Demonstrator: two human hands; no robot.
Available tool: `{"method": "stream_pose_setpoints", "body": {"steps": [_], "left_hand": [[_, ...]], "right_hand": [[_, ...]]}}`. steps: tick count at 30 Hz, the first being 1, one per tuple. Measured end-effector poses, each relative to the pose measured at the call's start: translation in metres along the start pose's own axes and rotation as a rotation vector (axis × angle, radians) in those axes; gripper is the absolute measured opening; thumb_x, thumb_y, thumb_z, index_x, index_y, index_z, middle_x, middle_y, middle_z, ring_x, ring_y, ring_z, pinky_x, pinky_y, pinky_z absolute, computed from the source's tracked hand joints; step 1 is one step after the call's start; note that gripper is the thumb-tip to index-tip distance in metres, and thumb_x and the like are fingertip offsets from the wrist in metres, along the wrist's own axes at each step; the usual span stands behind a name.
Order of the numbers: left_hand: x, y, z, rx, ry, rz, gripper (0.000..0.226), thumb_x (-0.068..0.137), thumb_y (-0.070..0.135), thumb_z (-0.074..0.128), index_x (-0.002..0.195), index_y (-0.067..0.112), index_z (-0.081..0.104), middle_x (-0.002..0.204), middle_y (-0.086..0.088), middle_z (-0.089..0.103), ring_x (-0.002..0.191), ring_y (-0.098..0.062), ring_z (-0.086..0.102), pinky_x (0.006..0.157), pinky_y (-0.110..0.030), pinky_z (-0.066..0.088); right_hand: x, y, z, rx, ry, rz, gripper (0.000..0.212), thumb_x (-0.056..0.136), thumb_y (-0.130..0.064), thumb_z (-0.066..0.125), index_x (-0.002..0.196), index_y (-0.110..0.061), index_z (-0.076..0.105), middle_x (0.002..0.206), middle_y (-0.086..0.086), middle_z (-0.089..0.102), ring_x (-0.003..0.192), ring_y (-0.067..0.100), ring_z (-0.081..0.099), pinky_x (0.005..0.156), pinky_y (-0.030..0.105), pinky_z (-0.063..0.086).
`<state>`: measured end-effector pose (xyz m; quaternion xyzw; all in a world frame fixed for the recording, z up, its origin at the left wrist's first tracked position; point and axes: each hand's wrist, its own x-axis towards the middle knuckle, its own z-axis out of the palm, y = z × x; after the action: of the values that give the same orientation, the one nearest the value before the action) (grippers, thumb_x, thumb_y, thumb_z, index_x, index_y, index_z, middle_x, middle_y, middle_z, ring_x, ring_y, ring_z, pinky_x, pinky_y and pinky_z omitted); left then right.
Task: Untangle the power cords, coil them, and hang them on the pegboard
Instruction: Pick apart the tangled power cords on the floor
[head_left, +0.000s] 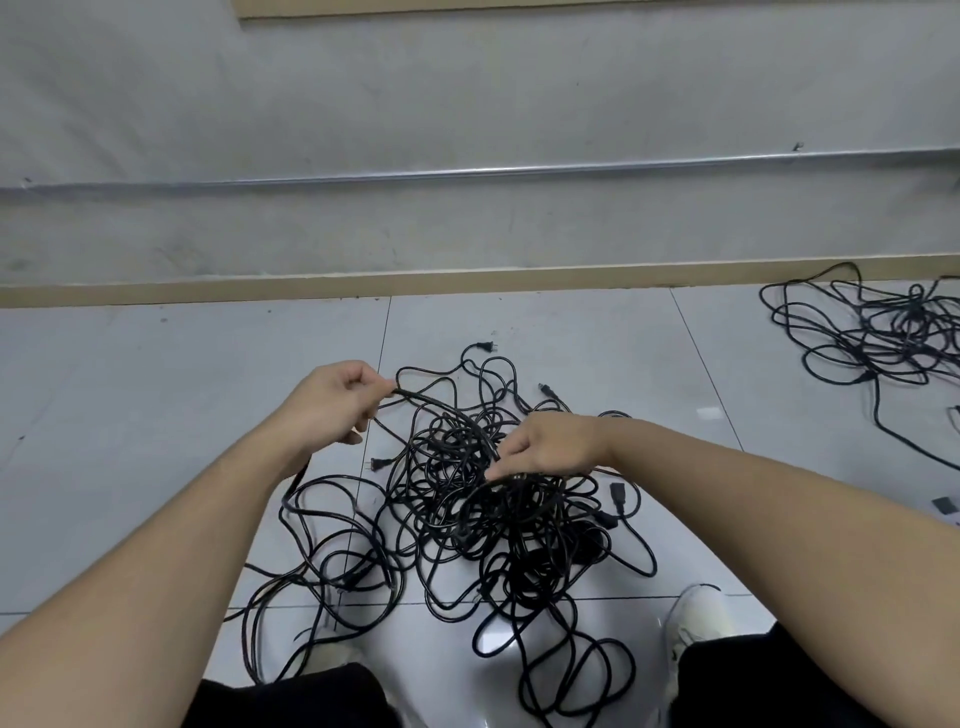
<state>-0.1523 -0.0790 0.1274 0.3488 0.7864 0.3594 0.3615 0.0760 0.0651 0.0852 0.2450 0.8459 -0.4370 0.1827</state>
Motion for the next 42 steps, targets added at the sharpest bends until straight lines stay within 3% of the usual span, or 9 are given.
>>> {"method": "stream_pose_setpoints", "body": {"steps": [7, 12, 15, 18, 22, 30, 33, 36, 42], "left_hand": [[-0.008, 0.018, 0.014, 0.229, -0.266, 0.138, 0.026, 0.098, 0.035, 0.063, 0.122, 0.038, 0.054, 0.09, -0.005, 0.07, 0.07, -0.016, 0.063, 0.069, -0.039, 0.059], [0.0, 0.024, 0.028, 0.334, -0.194, 0.305, 0.041, 0.089, 0.055, 0.07, 0.076, 0.021, 0.051, 0.06, 0.011, 0.044, 0.057, -0.011, 0.037, 0.058, -0.032, 0.032], [0.0, 0.026, 0.018, 0.176, -0.148, 0.27, 0.046, 0.093, 0.05, 0.067, 0.071, 0.014, 0.049, 0.054, 0.014, 0.032, 0.051, -0.009, 0.027, 0.049, -0.025, 0.024], [-0.006, 0.022, 0.004, 0.155, -0.078, 0.243, 0.045, 0.095, 0.047, 0.065, 0.074, 0.011, 0.05, 0.052, 0.015, 0.032, 0.046, -0.005, 0.027, 0.044, -0.017, 0.022], [-0.016, 0.012, -0.005, 0.224, -0.083, 0.223, 0.044, 0.095, 0.048, 0.066, 0.071, 0.017, 0.046, 0.056, 0.011, 0.034, 0.048, -0.006, 0.028, 0.048, -0.024, 0.023], [-0.031, -0.009, 0.0, 0.323, 0.001, -0.004, 0.043, 0.094, 0.05, 0.067, 0.079, 0.014, 0.05, 0.068, -0.004, 0.062, 0.057, -0.019, 0.048, 0.056, -0.029, 0.041], [-0.041, -0.007, 0.014, 0.195, -0.193, -0.011, 0.03, 0.097, 0.038, 0.069, 0.121, 0.024, 0.059, 0.113, -0.001, 0.073, 0.093, -0.017, 0.068, 0.083, -0.034, 0.054], [-0.056, 0.016, 0.03, -0.051, -0.4, 0.137, 0.067, 0.098, 0.016, 0.068, 0.154, 0.035, 0.037, 0.146, 0.012, 0.057, 0.131, -0.007, 0.056, 0.116, -0.037, 0.04], [-0.082, 0.07, 0.064, -0.323, -0.402, 0.578, 0.037, 0.09, 0.002, 0.07, 0.123, 0.015, 0.059, 0.141, 0.001, 0.064, 0.135, -0.013, 0.055, 0.11, -0.022, 0.042]], "right_hand": [[0.001, -0.014, 0.001, -0.181, 0.161, -0.019, 0.026, 0.092, -0.04, 0.072, 0.08, -0.017, 0.071, 0.071, -0.009, 0.064, 0.064, 0.005, 0.054, 0.065, 0.027, 0.046], [0.003, -0.019, 0.001, -0.118, 0.294, -0.108, 0.024, 0.089, -0.017, 0.075, 0.109, -0.028, 0.068, 0.087, -0.007, 0.062, 0.076, 0.009, 0.056, 0.065, 0.019, 0.042], [0.0, -0.024, -0.009, 0.155, 0.458, -0.069, 0.034, 0.086, -0.011, 0.078, 0.106, -0.027, 0.056, 0.074, -0.004, 0.055, 0.057, 0.011, 0.047, 0.055, 0.021, 0.04], [-0.007, -0.022, -0.02, 0.454, 0.563, 0.015, 0.032, 0.087, -0.006, 0.078, 0.111, -0.018, 0.06, 0.093, 0.002, 0.069, 0.06, 0.007, 0.063, 0.059, 0.013, 0.051], [-0.022, -0.012, -0.023, 0.699, 0.534, 0.139, 0.023, 0.096, -0.006, 0.067, 0.118, 0.002, 0.065, 0.085, 0.008, 0.076, 0.067, 0.022, 0.071, 0.062, 0.029, 0.063], [-0.083, -0.026, -0.029, 1.08, 0.498, -0.068, 0.009, 0.098, -0.005, 0.062, 0.106, -0.002, 0.067, 0.078, 0.006, 0.071, 0.051, 0.011, 0.059, 0.072, 0.033, 0.063], [-0.102, -0.036, -0.022, 0.993, 0.459, -0.101, 0.012, 0.099, -0.007, 0.061, 0.109, -0.007, 0.069, 0.075, 0.001, 0.066, 0.044, 0.006, 0.038, 0.052, 0.021, 0.041], [-0.115, -0.044, -0.014, 1.004, 0.424, -0.133, 0.012, 0.1, -0.009, 0.059, 0.109, -0.01, 0.067, 0.071, -0.001, 0.059, 0.045, 0.005, 0.028, 0.043, 0.016, 0.023], [-0.135, -0.039, -0.014, 1.096, 0.396, -0.108, 0.004, 0.099, -0.017, 0.061, 0.103, -0.017, 0.063, 0.071, -0.005, 0.05, 0.047, 0.003, 0.023, 0.039, 0.013, 0.013]]}}
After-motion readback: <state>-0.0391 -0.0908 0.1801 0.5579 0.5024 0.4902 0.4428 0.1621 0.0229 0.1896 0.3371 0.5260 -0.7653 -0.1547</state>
